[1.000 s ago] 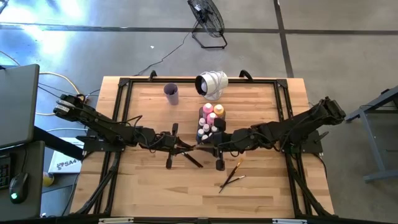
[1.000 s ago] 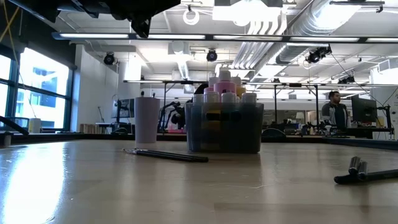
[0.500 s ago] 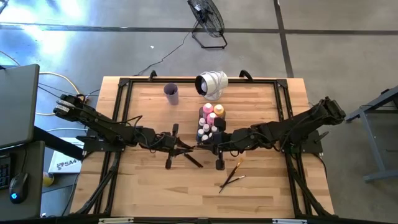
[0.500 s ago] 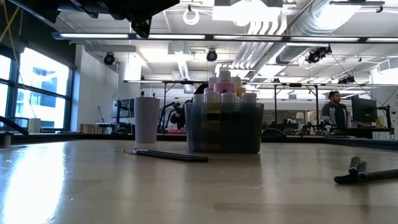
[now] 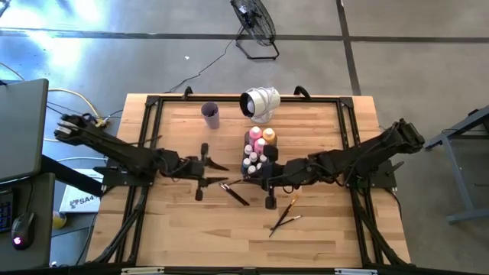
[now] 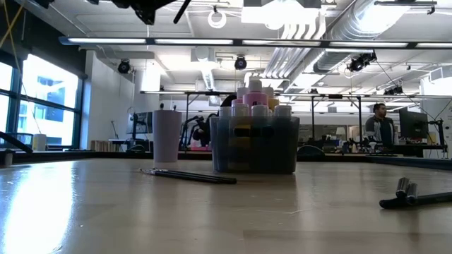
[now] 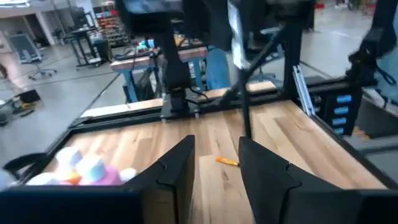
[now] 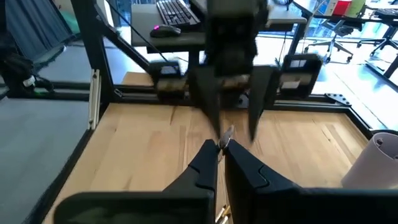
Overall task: Pick & Place Paint Supplies
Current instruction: Put the silver paint brush into the violet cup
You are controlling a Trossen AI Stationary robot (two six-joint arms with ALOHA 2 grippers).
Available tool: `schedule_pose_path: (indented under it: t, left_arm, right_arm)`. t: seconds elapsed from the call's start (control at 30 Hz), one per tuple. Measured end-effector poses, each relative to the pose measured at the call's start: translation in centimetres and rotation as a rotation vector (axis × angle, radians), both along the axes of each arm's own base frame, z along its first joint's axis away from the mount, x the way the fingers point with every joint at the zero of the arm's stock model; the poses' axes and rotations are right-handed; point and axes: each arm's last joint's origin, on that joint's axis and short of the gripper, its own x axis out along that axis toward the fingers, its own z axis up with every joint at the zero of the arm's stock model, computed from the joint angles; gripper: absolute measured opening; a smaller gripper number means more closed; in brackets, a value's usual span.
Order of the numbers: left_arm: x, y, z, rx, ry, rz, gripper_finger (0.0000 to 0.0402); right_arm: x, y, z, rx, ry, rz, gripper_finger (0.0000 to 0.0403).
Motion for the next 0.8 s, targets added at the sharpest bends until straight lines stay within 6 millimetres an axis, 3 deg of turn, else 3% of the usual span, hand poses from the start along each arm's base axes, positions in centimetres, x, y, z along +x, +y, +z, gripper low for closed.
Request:
schedule_pose_path:
  t: [0.43,0.63,0.8]
  left_arm:
    - [-1.2,0.3,-0.3,-0.188,0.122,-0.013,0.0124]
    - [-1.0,0.3,0.2,-0.217,0.123,0.000,0.0125]
    - [0.3,-0.1,1.0,-0.211,0.194,0.021,0.0125]
  right_arm:
    - [1.1,-3.2,-0.4,0.048,0.030,0.031,0.0004]
    - [1.8,-3.3,-1.5,0.054,0.078,0.060,0.0004]
    - [2.5,-3.2,-2.7,0.055,0.115,0.078,0.0004]
